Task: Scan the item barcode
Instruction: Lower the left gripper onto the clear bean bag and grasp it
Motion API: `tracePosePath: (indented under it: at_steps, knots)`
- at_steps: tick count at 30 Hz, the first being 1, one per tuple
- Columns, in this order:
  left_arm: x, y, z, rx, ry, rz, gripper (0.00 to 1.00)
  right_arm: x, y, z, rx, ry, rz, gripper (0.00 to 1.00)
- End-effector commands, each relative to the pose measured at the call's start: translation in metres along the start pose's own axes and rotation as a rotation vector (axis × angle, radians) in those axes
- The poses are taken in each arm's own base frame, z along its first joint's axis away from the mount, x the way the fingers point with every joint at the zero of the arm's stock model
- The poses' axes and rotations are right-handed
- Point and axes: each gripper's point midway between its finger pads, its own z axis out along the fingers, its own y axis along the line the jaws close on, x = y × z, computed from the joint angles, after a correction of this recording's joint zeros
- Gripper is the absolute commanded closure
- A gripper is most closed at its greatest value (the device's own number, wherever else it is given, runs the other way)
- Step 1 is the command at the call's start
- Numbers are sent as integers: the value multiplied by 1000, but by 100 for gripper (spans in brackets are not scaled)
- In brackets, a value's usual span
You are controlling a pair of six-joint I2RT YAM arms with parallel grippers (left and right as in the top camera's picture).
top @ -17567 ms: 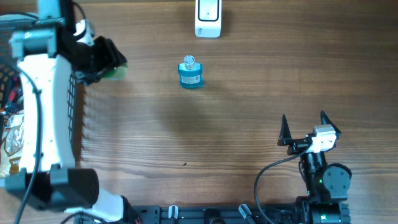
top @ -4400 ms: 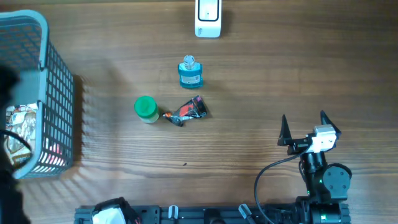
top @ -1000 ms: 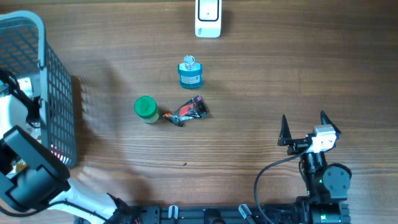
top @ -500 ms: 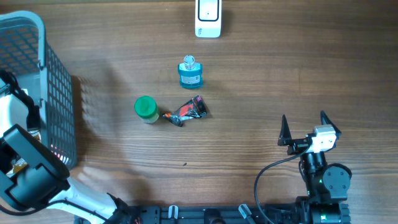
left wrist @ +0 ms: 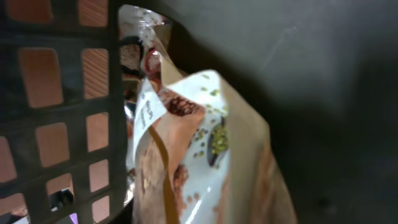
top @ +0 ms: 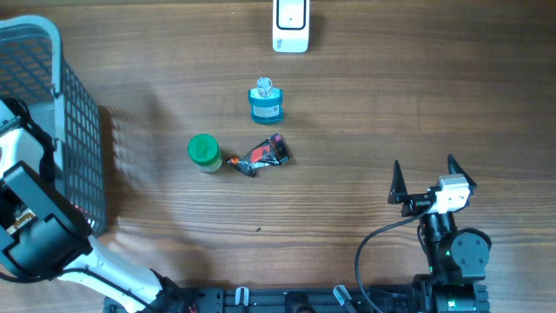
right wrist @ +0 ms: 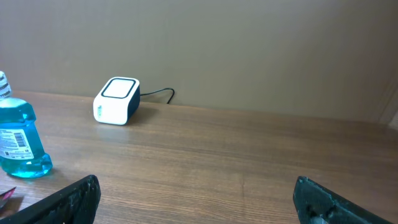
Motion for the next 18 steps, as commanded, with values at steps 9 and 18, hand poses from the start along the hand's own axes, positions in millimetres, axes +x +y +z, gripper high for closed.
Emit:
tracePosePath:
  at_steps: [9,18]
  knots:
    - [1,-6,3,-8,8,-1,92,-1,-1,0,8,-7,-8,0]
    - [-53,63,-133,-30,-369,-359,95,-1,-1,0,9,-7,-9,0]
